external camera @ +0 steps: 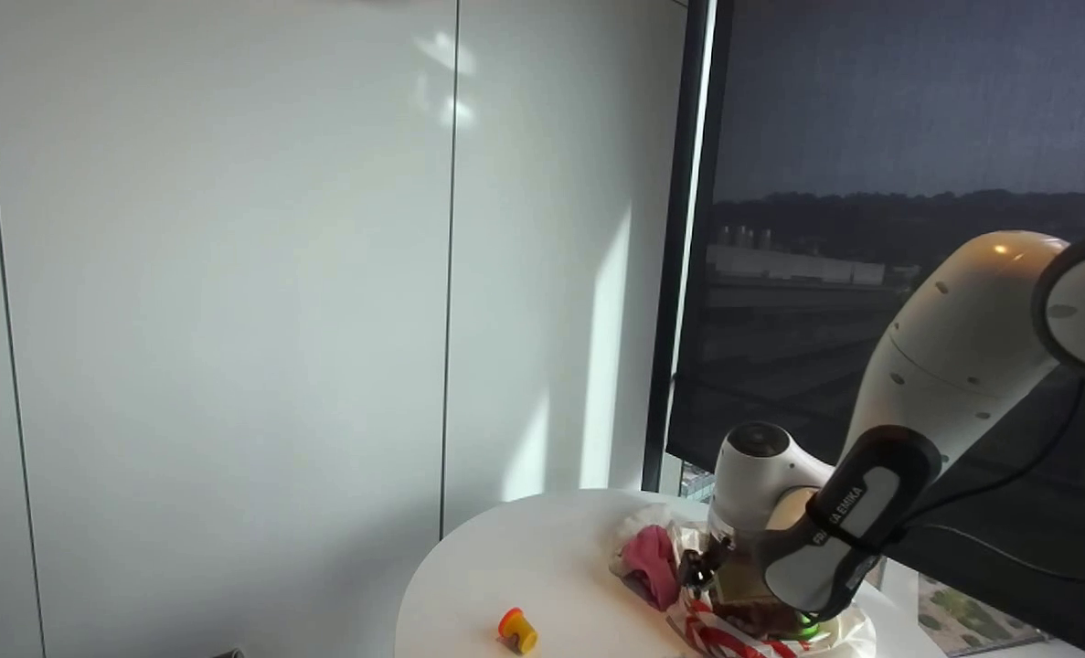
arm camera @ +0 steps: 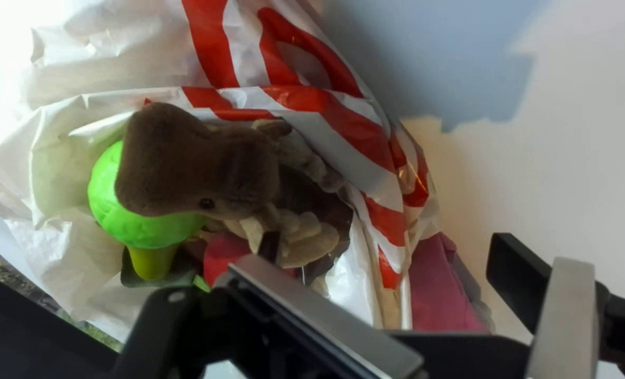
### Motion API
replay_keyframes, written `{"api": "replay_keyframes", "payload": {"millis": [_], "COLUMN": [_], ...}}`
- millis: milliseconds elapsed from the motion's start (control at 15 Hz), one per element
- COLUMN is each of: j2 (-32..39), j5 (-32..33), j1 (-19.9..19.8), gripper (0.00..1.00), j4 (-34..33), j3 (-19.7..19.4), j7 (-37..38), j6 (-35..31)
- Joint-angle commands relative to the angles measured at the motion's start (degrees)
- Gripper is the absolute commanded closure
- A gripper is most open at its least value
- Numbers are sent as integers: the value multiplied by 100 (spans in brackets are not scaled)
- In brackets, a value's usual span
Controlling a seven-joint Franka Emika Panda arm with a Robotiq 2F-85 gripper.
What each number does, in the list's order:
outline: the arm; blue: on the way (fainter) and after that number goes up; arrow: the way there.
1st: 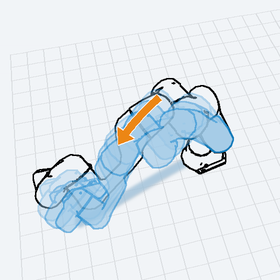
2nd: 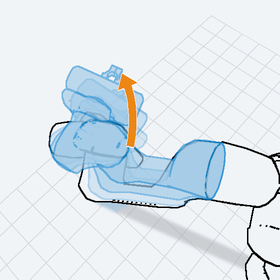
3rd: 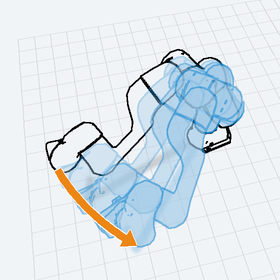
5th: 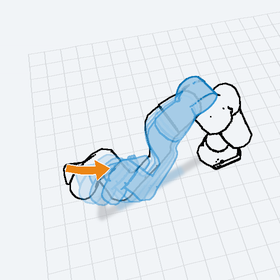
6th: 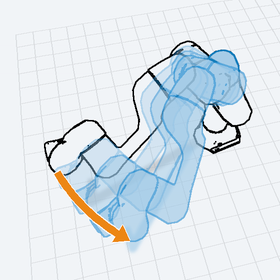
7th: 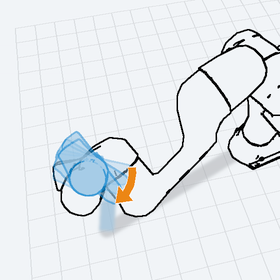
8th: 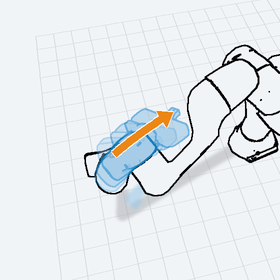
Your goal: Put the moose to, the turnip plushie, the pear and the apple in the plastic
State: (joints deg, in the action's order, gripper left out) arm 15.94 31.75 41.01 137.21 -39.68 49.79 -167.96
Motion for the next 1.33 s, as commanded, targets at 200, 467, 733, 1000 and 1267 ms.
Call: {"api": "replay_keyframes", "payload": {"millis": [200, 467, 733, 1000, 1267], "j2": [321, 755, 1177, 1504, 1802], "j5": [-846, -1221, -1550, -1581, -1721], "j1": [-1149, -2181, -2748, -2860, -3006], "gripper": [0, 0, 0, 0, 0], "j4": [-605, -1308, -1899, -2326, -2690], "j3": [1609, 2485, 2971, 3110, 3184], "j7": [-1331, -1911, -2526, -2693, -2821], "j6": [929, 1594, 1868, 2067, 2255]}}
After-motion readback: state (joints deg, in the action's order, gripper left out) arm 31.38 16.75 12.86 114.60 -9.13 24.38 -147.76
